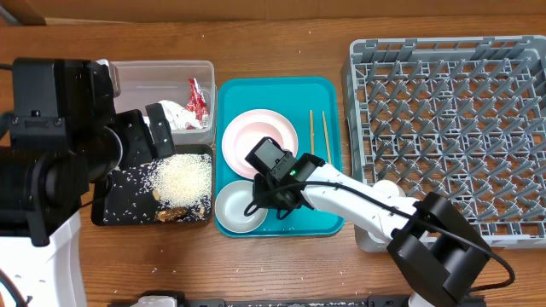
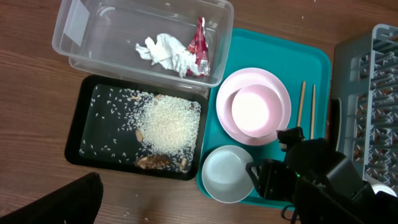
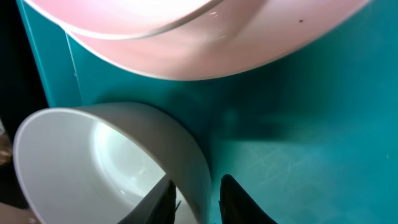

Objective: Sort waste into correct bins and load items into the dishwasher

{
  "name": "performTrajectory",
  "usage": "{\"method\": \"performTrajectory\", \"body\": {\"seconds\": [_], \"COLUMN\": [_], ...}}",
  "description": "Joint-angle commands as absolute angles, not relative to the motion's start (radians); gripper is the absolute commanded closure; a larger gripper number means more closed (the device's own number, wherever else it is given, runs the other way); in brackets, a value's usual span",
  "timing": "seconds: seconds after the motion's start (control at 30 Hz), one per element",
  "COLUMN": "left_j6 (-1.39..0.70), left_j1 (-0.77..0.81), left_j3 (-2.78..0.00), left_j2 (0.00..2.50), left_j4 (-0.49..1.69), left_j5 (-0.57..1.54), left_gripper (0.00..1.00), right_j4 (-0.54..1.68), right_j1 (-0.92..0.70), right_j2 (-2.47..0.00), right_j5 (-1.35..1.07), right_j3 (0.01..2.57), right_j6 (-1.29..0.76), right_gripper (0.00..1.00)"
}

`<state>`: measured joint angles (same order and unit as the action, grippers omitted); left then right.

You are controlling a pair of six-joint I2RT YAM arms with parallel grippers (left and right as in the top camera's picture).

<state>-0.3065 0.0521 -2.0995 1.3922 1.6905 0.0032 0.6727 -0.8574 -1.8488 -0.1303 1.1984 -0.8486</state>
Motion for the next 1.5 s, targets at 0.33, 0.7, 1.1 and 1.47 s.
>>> {"method": "performTrajectory", "body": {"seconds": [0.33,0.7,1.1,1.47], "left_j6": [-0.288,-0.295,-0.295,-0.295], "left_j1": [0.049,0.049,0.049,0.049], "left_j3": [-2.095,-2.095,-2.095,-2.095], "left_j2": [1.425,1.433,1.433,1.433], "left_j4": [1.689,1.661,1.661,1.661], "left_j5": [-0.009,-0.003,-0.003,-0.003], "left_gripper": [0.0,0.0,0.0,0.0], "right_j4": [0.688,0.769,0.765,0.765], "right_j1": [-0.868,-0.868,-0.868,-0.868], "right_j2": [-1.872,-1.807,-1.807,-1.807], "right_j5": [-0.106,-0.018,-0.017,-0.017], "right_j3": [1.205,1.231,1.231,1.231], "right_j6": [-0.857,-0.811,-0.811,-0.811], "right_gripper": [0.96,0.96,0.0,0.0]}}
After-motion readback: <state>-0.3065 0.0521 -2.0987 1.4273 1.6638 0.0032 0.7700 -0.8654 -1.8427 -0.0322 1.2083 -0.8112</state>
